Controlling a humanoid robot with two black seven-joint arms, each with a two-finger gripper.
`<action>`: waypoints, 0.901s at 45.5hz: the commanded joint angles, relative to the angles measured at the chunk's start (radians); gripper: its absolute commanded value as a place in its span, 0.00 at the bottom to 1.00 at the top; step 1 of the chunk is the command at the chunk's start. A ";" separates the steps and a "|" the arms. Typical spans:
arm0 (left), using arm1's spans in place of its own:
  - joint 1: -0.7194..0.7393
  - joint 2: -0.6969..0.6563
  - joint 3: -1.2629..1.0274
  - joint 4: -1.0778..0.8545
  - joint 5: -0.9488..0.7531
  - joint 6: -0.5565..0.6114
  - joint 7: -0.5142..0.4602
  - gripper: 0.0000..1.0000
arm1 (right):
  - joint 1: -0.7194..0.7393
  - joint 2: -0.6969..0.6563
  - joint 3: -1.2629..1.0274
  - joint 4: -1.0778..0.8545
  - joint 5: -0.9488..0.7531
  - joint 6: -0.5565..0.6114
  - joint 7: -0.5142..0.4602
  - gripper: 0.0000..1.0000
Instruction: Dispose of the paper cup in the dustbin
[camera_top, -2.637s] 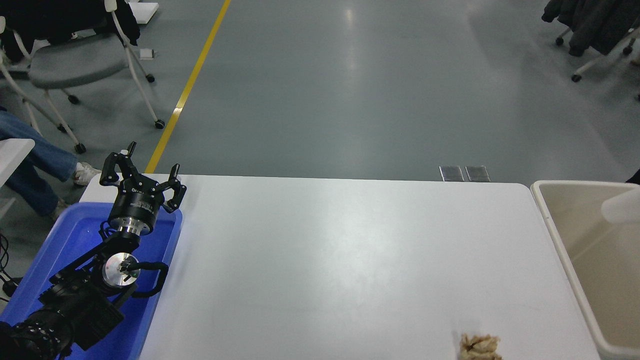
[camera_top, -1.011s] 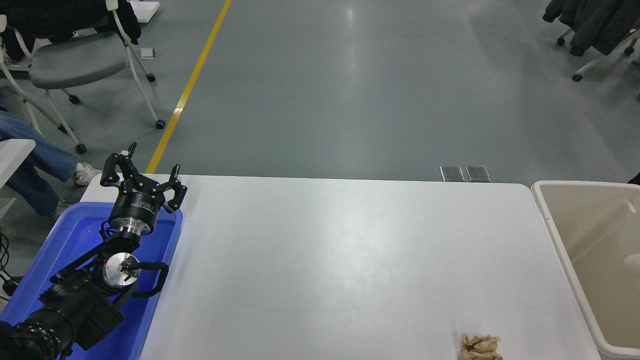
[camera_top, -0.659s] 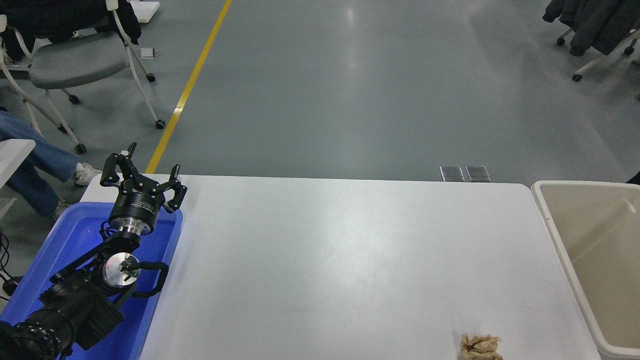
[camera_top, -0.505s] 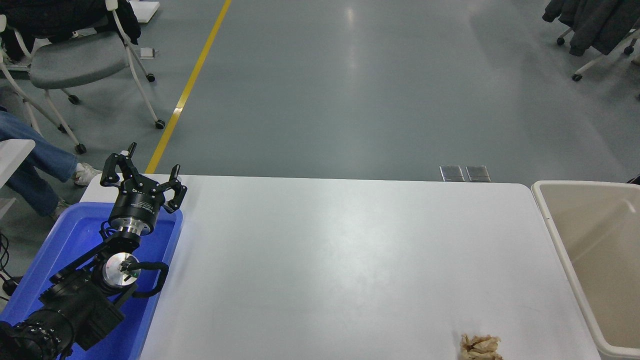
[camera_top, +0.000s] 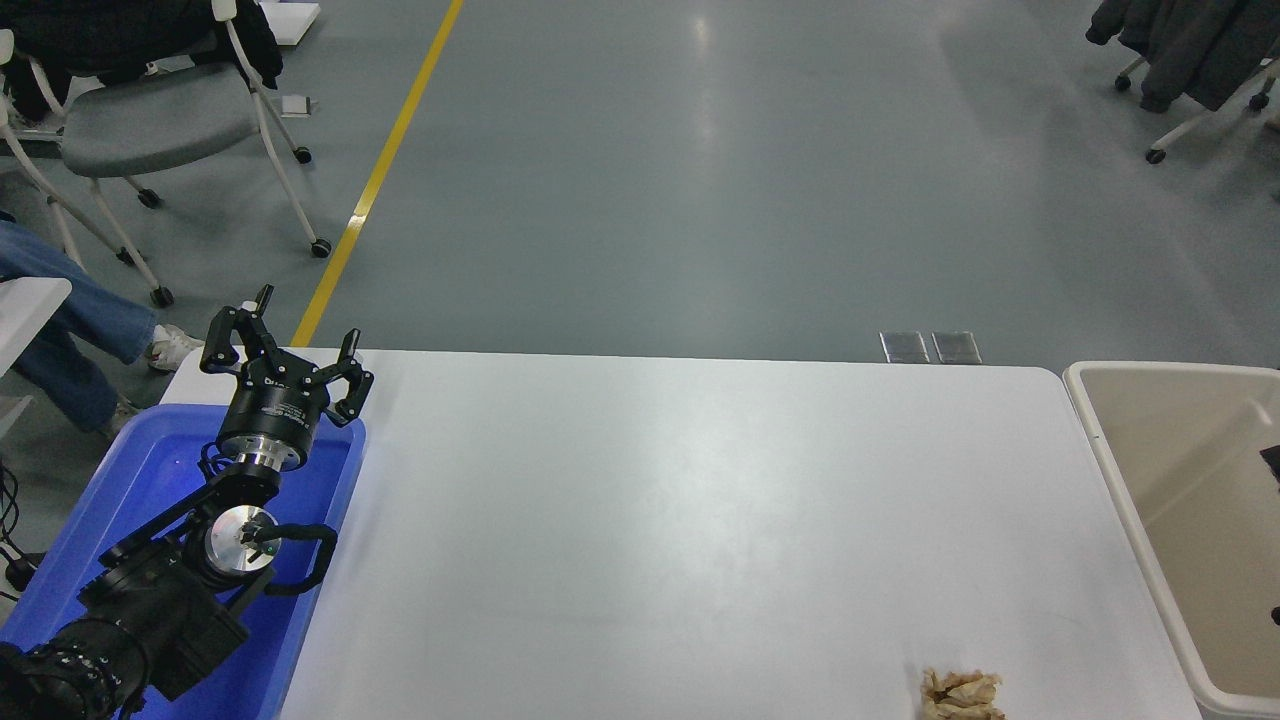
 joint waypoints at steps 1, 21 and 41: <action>0.000 0.001 0.000 0.000 0.000 0.000 0.000 1.00 | 0.026 -0.099 0.322 0.290 0.036 0.000 0.035 0.99; 0.000 0.001 0.000 0.000 0.000 0.000 0.000 1.00 | -0.125 -0.027 0.733 0.722 -0.175 -0.003 0.126 0.99; 0.000 0.001 0.000 0.000 0.000 0.000 0.000 1.00 | -0.317 0.292 1.126 0.752 -0.318 0.098 0.251 0.99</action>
